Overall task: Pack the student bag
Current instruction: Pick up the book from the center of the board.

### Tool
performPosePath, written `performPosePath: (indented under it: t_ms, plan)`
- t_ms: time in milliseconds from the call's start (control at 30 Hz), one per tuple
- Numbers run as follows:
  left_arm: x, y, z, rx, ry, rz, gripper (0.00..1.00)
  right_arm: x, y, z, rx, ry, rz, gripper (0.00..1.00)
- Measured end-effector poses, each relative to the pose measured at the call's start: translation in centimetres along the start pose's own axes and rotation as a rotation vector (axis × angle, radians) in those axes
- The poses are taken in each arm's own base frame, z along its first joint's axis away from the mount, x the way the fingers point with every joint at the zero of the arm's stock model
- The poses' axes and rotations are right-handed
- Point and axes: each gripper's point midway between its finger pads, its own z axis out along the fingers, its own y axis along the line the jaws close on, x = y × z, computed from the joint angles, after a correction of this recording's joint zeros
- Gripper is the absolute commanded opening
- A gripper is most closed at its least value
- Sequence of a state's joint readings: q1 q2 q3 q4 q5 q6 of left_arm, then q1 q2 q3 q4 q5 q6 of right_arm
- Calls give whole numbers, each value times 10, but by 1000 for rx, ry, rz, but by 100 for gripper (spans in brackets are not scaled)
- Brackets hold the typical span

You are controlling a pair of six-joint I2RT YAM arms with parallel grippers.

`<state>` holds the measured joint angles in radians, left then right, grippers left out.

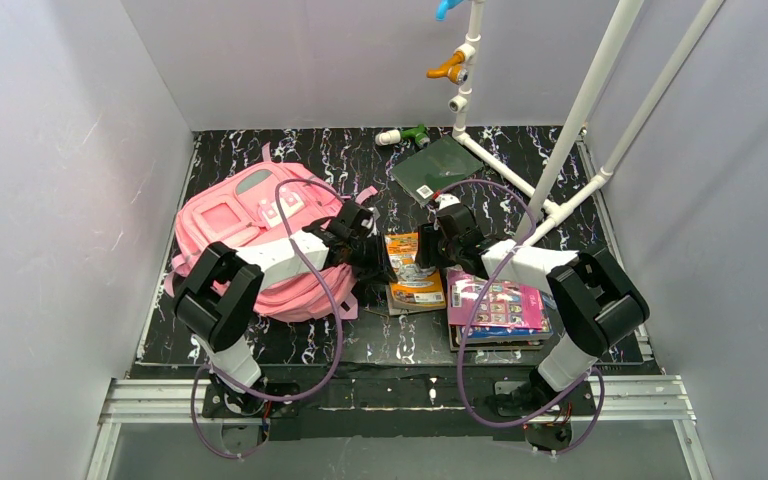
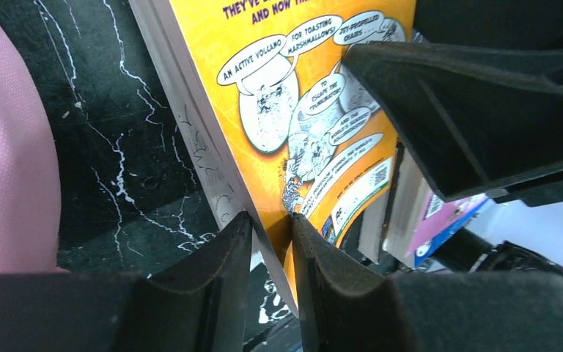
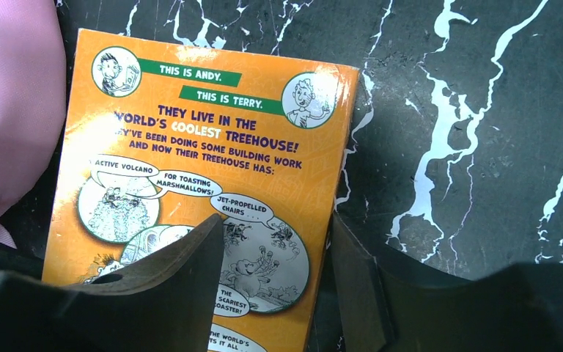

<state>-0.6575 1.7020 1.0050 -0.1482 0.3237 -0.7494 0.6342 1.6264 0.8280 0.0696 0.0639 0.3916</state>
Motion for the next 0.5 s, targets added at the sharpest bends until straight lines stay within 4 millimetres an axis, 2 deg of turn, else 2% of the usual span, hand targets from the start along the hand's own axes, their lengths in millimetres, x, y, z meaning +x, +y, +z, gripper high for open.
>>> performPosePath:
  t_ms: [233, 367, 500]
  plan:
    - [-12, -11, -4, 63, -7, -131, 22, -1, -1, 1, -3, -7, 9, 56]
    - [-18, -12, -8, 81, 1, -240, 2, -2, 0, 2, -11, -12, 11, 57]
    - [-23, -9, -11, 88, 6, -309, 0, -3, 2, 3, -18, -14, 7, 67]
